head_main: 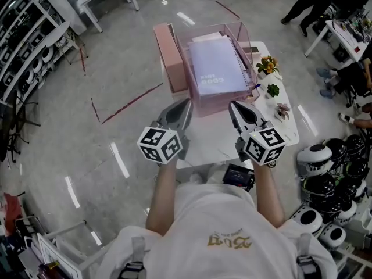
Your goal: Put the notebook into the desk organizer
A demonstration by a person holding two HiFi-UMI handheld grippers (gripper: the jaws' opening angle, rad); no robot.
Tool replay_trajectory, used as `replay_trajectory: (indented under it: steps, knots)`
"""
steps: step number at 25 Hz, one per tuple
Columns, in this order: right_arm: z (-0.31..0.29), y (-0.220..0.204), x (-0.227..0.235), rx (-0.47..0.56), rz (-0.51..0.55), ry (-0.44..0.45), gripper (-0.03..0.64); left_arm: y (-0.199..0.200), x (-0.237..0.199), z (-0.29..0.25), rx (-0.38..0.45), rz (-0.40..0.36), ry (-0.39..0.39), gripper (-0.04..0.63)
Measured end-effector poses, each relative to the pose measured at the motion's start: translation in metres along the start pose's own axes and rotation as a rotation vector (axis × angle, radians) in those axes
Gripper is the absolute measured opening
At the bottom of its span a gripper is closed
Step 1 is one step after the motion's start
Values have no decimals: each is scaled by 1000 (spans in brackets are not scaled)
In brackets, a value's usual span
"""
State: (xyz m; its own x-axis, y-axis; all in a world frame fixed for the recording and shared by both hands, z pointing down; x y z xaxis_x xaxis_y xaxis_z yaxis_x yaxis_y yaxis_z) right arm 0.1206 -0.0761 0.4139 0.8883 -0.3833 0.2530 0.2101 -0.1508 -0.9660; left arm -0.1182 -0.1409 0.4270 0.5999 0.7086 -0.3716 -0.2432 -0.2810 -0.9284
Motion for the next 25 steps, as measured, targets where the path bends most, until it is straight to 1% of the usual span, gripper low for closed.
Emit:
replay_trajectory:
  steps: [4,10,25]
  knots:
    - [15,-5,-10,4,41,-67,11,-2,8,8,-1,-9,-10,15]
    - [33,-4,-17,46,54,-138,11,-7,14,16,-5,-9,-22,15]
    - [44,-8,-20,60,34,-171,11,-7,17,25,-4,-4,-28,15]
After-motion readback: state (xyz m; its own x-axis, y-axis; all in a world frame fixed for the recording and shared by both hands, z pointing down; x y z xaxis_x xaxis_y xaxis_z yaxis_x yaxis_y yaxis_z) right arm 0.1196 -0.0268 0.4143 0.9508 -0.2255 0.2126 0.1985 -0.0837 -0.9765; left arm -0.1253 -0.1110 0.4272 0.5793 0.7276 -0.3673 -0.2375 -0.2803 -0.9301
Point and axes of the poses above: the fingertips, and each gripper's own axes: z backward along the fingers, x to its right, y out of its top, the point moved 10 cm from there along z, backward along the fingers, and after that the axes turned 5 degrees about x, right-handed, at the moved point
